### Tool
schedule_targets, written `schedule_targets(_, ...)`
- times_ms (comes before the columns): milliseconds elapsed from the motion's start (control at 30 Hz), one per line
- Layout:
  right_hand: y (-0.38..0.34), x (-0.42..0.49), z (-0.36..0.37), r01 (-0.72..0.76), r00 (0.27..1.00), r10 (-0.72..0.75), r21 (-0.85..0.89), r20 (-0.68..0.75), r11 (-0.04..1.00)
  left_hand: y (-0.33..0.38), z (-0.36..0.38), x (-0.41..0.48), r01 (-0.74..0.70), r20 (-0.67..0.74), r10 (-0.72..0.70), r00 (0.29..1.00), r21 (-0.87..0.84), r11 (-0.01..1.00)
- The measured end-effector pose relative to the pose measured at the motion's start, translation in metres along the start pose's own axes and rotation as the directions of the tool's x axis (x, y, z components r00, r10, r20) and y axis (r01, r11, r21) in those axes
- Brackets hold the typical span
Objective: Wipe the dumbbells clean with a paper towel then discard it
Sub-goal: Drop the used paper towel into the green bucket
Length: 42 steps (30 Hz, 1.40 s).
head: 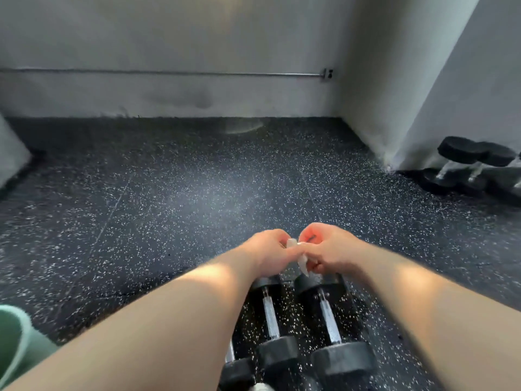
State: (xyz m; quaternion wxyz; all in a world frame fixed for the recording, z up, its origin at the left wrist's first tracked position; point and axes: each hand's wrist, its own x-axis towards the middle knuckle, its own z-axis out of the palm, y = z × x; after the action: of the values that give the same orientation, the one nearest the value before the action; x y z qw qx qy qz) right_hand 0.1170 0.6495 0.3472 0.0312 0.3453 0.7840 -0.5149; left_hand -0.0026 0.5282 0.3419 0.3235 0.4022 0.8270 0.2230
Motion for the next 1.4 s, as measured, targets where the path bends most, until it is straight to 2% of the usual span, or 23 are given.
schedule_targets(133, -0.035, -0.010, 0.020, 0.126, 0.989, -0.132, -0.085, -0.068, 0.988, -0.019, -0.029, -0.026, -0.066, -0.109, 0.059, 0.992, -0.055, 0.996)
schedule_targets(300, -0.072, -0.017, 0.037, 0.162, 0.974, -0.201, -0.300, -0.102, 0.940, -0.036, -0.051, -0.046, -0.058, -0.152, 0.045, 0.987, -0.084, 0.995)
schedule_targets(500, -0.088, -0.035, 0.029, 0.168, 0.984, -0.177, -0.291, -0.007, 0.942, -0.027, -0.055, -0.055, -0.009, -0.226, -0.006, 0.974, -0.068, 0.998)
schedule_targets(733, -0.093, -0.024, 0.000, 0.248, 0.969, -0.230, -0.308, 0.094, 0.919, 0.004, -0.066, -0.070, 0.085, -0.291, -0.091, 0.952, -0.033, 0.996)
schedule_targets(933, -0.111, -0.004, 0.014, 0.320, 0.941, -0.301, -0.119, 0.153, 0.940, -0.003, -0.083, -0.087, 0.234, -0.371, -0.230, 0.900, -0.034, 0.972)
schedule_targets(1033, -0.118, 0.003, 0.030, 0.337, 0.925, -0.323, -0.041, 0.200, 0.940, -0.018, -0.086, -0.092, 0.248, -0.350, -0.280, 0.894, -0.133, 0.960)
schedule_targets(1200, -0.135, 0.005, 0.066, 0.415, 0.880, -0.388, -0.045, 0.276, 0.909, -0.043, -0.093, -0.112, 0.156, -0.234, -0.306, 0.923, -0.499, 0.852)
schedule_targets(1400, -0.163, 0.004, 0.132, 0.469, 0.857, -0.420, -0.111, 0.299, 0.876, -0.102, -0.113, -0.142, 0.141, -0.309, -0.349, 0.885, -0.535, 0.833)
